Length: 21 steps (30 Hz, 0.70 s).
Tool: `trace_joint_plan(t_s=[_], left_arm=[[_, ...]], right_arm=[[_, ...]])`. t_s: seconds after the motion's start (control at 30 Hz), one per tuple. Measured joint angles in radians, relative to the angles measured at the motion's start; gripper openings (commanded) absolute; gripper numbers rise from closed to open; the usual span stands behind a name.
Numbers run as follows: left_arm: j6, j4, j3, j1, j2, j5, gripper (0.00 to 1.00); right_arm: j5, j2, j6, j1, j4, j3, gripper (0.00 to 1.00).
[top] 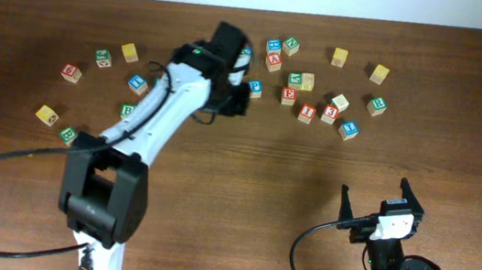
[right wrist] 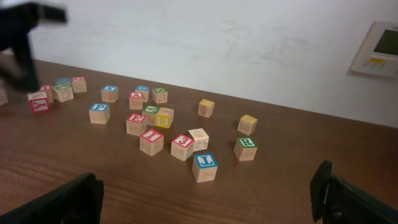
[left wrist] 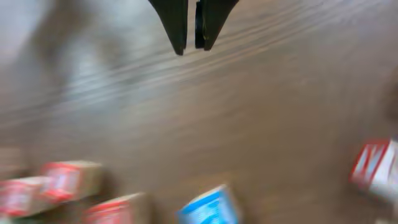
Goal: Spell out ICRA
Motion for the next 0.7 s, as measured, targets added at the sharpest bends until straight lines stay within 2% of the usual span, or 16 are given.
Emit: trace_joint_plan(t_s=[0.13,0.23,0.27,0.3,0.33,0.37,0.4,0.47,0.7], left_arm=[[0.026,-0.016,0.203,-0.066,0.0,-0.016,0.0],[0.053,0.016,0.269,-0.111,-0.006,-0.035,0.0],[0.061,0.016,0.272,-0.131,-0.006,-0.043,0.04],[0.076,0.015,0.272,-0.158,-0.002,-0.055,0.18],[0.093,0.016,0.272,-0.181,0.006,-0.065,0.54],[0.11,0.023,0.272,-0.215,0.022,-0.091,0.68],[0.124,0.029,0.272,-0.236,0.04,-0.109,0.72],[0.131,0.06,0.272,-0.271,0.079,-0.148,0.75],[0.143,0.166,0.271,-0.313,0.24,-0.211,0.76]], right_arm=[[0.0,0.0,0.0,0.0,0.0,0.0,0.98],[0.0,0.0,0.0,0.0,0.0,0.0,0.98],[0.0,0.0,0.0,0.0,0.0,0.0,0.98],[0.0,0.0,0.001,0.0,0.0,0.0,0.98],[0.0,0.0,0.0,0.0,0.0,0.0,0.98],[0.0,0.0,0.0,0.0,0.0,0.0,0.98],[0.0,0.0,0.001,0.0,0.0,0.0,0.98],[0.0,0.0,0.001,0.0,0.0,0.0,0.98],[0.0,0.0,0.0,0.0,0.0,0.0,0.98]])
